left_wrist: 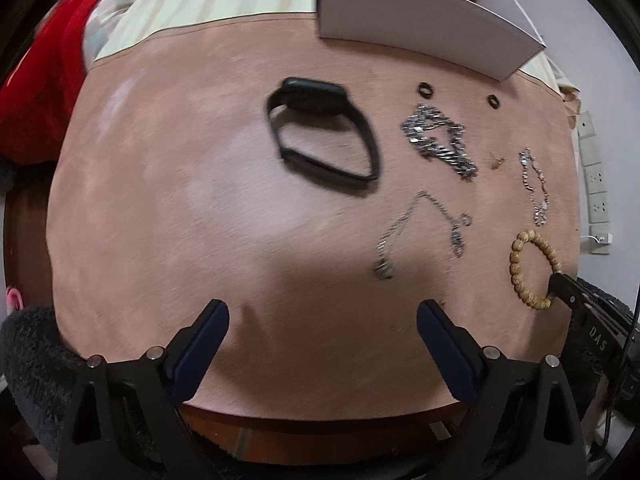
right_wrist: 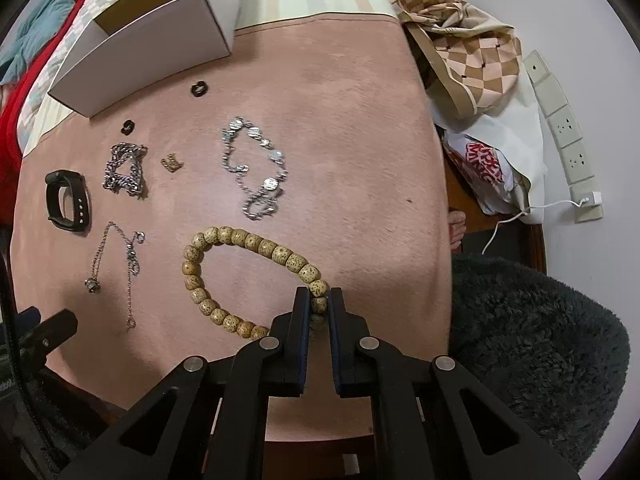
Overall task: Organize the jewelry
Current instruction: 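Grasp the wooden bead bracelet with right tool while left tool grasps the thin silver necklace, then carry both items into the white box and open both tools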
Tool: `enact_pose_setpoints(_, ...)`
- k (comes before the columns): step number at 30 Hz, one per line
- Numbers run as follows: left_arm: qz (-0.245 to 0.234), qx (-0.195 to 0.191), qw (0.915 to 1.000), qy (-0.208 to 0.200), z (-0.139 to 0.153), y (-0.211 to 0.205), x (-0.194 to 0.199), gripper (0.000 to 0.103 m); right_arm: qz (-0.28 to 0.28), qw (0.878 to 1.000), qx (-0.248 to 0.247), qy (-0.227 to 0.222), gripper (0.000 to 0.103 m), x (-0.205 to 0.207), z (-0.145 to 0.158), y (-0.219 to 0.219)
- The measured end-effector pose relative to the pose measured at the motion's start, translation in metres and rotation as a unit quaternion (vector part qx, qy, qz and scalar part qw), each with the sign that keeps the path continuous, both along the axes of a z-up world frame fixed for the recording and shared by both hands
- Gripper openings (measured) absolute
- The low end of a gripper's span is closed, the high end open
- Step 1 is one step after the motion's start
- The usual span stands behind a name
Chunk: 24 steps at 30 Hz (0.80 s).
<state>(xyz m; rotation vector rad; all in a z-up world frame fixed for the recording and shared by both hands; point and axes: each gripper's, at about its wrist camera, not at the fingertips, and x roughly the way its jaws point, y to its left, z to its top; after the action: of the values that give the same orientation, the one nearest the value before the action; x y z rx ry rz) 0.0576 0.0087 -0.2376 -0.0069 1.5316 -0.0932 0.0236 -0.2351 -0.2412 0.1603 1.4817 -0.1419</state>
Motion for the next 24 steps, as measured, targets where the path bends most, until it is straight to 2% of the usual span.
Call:
enact_pose_setpoints(1,-0.005,-0.003,1.0000,-0.001,-0.001,-0.004,0.001,0.094,-0.001,1.000,0.000,0.000,0.009,-0.001,0.000,-0.001)
enact_pose_setpoints(3,-0.013,-0.006,0.9999,-0.003,-0.003,-0.014,0.005,0.082,-0.002,1.000,-0.002,0.000,0.009,-0.001,0.000,-0.003)
enact_pose_setpoints(4,-0.016,-0.005,0.9999,-0.001,-0.003,-0.020,0.008,0.080,-0.004,1.000,-0.001,0.000,0.009,-0.001,0.000,-0.004)
enact_pose_setpoints(9,-0.029,-0.003,0.9996,0.000,-0.014,-0.034,0.012,0.046,-0.004,1.000,-0.003,-0.001,0.009,0.000,-0.001,-0.008)
enact_pose_setpoints(12,-0.038,0.002,0.9991,-0.018,-0.014,-0.039,0.012,0.020,-0.004,1.000,-0.004,0.000,0.009,0.000,-0.002,-0.010)
enact_pose_setpoints(14,-0.040,0.001,0.9990,-0.023,-0.013,-0.039,0.014,0.010,-0.003,1.000,-0.006,0.000,0.009,0.000,-0.002,-0.009)
enact_pose_setpoints(20,-0.038,-0.003,0.9979,-0.052,0.005,-0.042,0.013,0.009,-0.004,1.000,-0.003,-0.005,0.009,-0.001,0.002,-0.011)
enact_pose_setpoints(24,-0.033,-0.019,0.9967,-0.072,0.033,-0.025,0.008,0.009,-0.004,1.000,0.011,-0.019,0.009,-0.002,0.015,-0.009)
